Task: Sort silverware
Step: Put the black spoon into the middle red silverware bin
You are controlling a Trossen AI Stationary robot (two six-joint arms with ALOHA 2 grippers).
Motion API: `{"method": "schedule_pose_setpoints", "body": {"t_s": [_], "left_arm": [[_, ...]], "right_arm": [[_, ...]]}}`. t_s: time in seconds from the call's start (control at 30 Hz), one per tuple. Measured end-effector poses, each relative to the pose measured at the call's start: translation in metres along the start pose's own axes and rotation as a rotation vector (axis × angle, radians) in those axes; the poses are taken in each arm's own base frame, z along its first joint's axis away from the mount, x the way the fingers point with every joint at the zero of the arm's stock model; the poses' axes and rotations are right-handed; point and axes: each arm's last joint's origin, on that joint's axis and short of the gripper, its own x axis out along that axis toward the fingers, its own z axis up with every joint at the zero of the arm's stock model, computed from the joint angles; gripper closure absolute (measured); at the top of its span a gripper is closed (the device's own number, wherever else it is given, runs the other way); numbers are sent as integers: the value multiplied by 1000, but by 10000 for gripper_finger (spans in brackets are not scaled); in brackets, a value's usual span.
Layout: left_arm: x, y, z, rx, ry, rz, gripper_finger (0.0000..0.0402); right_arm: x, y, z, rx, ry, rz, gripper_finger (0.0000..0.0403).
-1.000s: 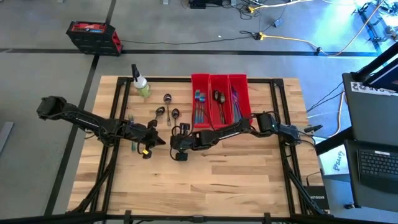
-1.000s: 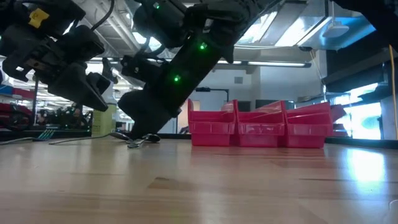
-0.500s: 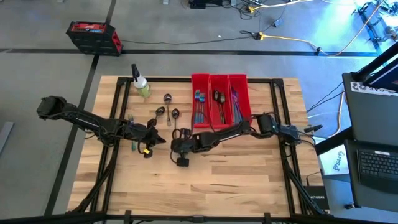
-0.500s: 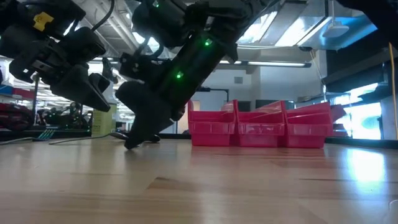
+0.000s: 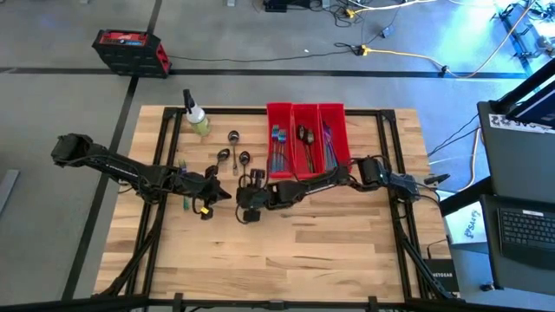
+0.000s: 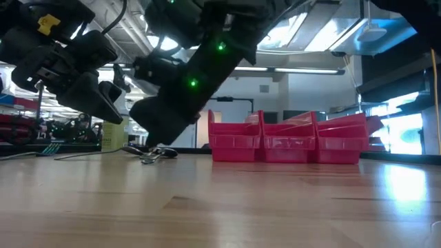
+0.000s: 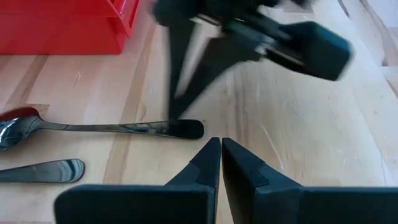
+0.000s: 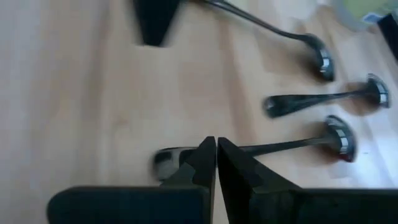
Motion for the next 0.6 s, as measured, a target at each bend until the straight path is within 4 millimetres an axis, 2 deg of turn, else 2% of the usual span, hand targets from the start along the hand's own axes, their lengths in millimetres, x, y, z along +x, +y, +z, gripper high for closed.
{"method": "schedule_pose_setpoints", "body": {"t_s": [0.2,0.6], "left_arm": [[0,0,0,-1,0,0,401],[0,1,0,15,-3,31,401]], "right_arm": [[10,-17,-3,20,13,20,403],[10,-14,-4,5,27,55,403]]}}
